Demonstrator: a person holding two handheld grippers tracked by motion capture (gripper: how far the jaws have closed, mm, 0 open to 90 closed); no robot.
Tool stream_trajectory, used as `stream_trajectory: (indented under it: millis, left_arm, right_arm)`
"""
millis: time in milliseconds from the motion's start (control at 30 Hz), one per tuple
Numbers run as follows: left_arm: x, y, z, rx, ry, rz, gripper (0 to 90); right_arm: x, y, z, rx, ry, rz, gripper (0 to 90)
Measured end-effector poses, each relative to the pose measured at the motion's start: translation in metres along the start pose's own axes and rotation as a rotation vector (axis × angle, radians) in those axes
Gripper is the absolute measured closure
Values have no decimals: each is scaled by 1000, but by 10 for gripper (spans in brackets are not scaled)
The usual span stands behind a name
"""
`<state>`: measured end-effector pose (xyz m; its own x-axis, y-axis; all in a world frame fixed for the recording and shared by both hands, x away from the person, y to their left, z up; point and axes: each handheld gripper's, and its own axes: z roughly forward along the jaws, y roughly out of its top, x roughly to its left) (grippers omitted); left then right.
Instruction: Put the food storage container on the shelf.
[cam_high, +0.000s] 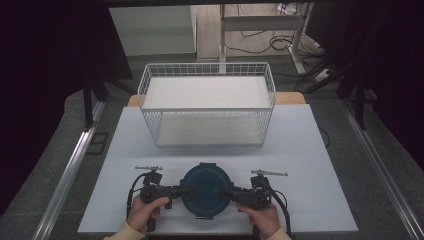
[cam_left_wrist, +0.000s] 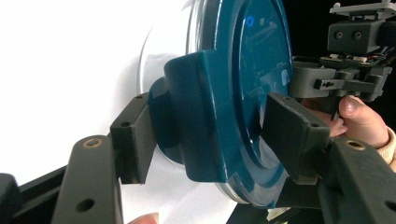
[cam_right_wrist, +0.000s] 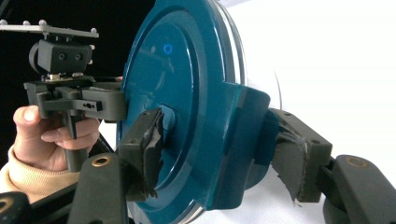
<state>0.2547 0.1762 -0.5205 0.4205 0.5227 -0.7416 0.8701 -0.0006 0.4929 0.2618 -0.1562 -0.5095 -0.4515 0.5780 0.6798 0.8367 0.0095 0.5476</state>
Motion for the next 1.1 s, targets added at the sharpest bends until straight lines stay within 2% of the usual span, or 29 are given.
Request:
stream_trajectory:
  millis: [67,267,433,800,1100]
  left_arm:
    - [-1,0,-1,-11,-1,-1,393]
    - [-7,0,-5,-23,12,43,420]
    - [-13,0,-8,-44,4,60,426]
    - [-34,2,-22,-93,5,135,428]
    - [-43,4,-31,-123,-7,159,425]
  right_arm:
    - [2,0,-1,-8,-1,-16,402]
    - [6,1,-6,-26,-6,-62,427]
    - [10,2,-10,-41,-1,-89,427]
    - [28,7,-24,-87,7,-197,426]
    - [43,10,-32,-108,5,-266,427]
